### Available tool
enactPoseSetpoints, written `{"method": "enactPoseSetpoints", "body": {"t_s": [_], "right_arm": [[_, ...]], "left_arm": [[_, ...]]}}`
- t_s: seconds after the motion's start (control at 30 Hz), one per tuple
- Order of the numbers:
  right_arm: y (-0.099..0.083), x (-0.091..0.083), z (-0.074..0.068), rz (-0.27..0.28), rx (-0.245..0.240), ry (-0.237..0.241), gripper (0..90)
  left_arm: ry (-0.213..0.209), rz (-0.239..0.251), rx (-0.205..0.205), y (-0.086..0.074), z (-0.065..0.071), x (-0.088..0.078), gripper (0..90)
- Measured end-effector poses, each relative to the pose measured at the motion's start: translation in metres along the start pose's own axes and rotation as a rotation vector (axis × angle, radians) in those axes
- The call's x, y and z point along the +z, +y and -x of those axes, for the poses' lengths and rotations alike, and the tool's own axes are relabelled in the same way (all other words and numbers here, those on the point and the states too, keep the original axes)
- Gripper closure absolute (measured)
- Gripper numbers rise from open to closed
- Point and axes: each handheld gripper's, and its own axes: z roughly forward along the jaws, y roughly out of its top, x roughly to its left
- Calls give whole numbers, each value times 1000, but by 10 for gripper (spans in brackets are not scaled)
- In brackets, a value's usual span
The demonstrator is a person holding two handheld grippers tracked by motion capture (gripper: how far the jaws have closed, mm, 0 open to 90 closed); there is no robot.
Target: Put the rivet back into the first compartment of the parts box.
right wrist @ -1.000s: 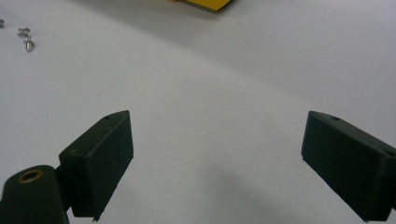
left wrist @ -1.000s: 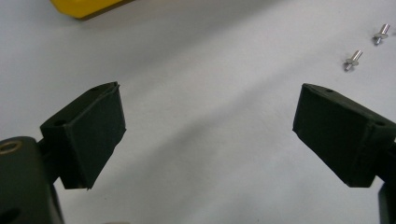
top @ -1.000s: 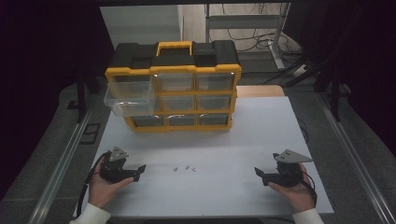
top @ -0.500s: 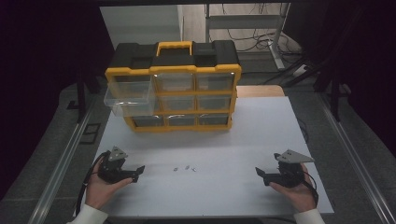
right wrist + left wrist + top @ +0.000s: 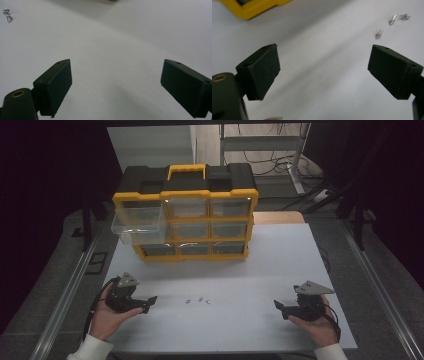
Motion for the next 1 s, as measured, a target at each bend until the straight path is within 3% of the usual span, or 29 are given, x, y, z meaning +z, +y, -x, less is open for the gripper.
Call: {"method": "enactPoseSetpoints", "body": {"t_s": [0.47, 0.57, 0.8, 1.0], "right_arm": [[-2, 0, 0, -8, -8, 6, 106], [-2, 0, 0, -10, -6, 5, 107], [-2, 1, 0, -16, 1, 7, 108], [-3, 1, 0, -17, 1, 7, 108]], "left_arm": [[-90, -37, 79, 34, 22, 18, 119], [-113, -59, 112, 45, 32, 28, 109], [-153, -90, 144, 58, 47, 46, 107], [-162, -132, 192, 64, 56, 62, 135]]}}
